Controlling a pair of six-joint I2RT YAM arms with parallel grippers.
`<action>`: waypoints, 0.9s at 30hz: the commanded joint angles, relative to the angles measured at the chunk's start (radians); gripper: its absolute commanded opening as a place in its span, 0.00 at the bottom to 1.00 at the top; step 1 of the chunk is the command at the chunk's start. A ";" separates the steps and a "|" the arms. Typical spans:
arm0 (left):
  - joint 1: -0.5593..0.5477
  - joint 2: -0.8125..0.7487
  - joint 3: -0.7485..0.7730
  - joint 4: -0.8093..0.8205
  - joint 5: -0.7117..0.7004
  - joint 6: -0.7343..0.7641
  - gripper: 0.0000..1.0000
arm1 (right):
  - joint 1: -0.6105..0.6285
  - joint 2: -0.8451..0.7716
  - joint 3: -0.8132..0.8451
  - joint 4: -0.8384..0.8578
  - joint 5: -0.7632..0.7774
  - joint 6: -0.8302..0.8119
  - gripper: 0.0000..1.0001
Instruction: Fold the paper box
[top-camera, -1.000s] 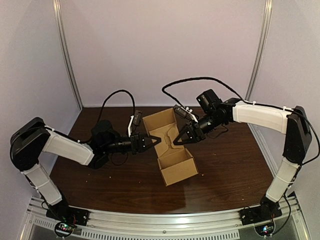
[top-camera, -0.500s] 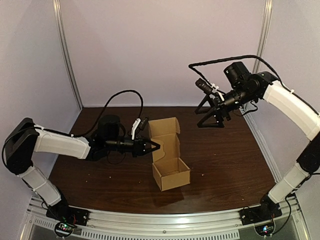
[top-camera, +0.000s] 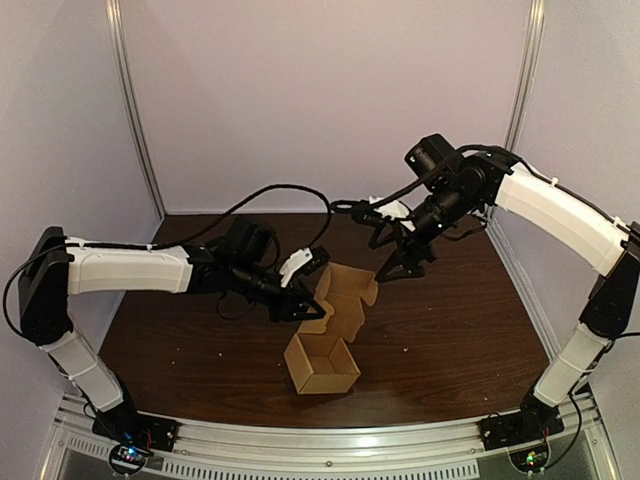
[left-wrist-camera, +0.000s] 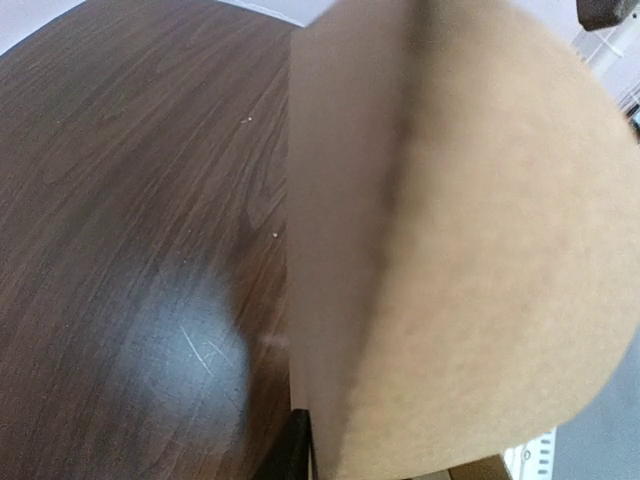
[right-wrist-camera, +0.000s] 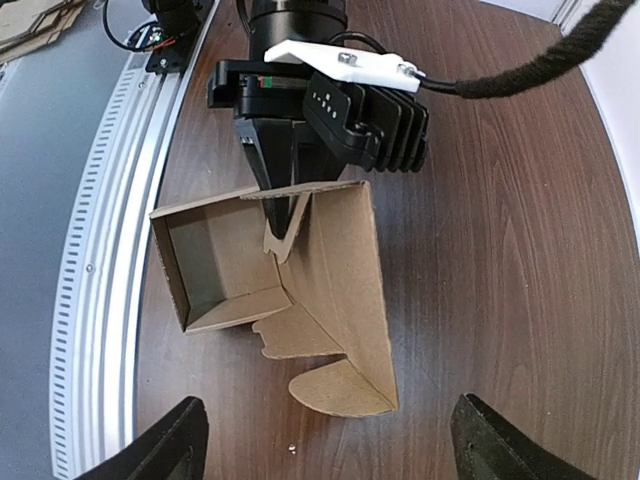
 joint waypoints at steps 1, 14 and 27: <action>-0.016 0.041 0.101 -0.182 -0.041 0.125 0.20 | 0.009 0.022 0.012 0.039 0.053 -0.026 0.82; -0.030 0.062 0.150 -0.220 -0.040 0.136 0.24 | 0.010 0.067 -0.105 0.208 -0.046 0.026 0.71; -0.031 0.037 0.086 -0.085 -0.086 0.115 0.31 | 0.018 0.148 -0.037 0.146 -0.052 0.028 0.25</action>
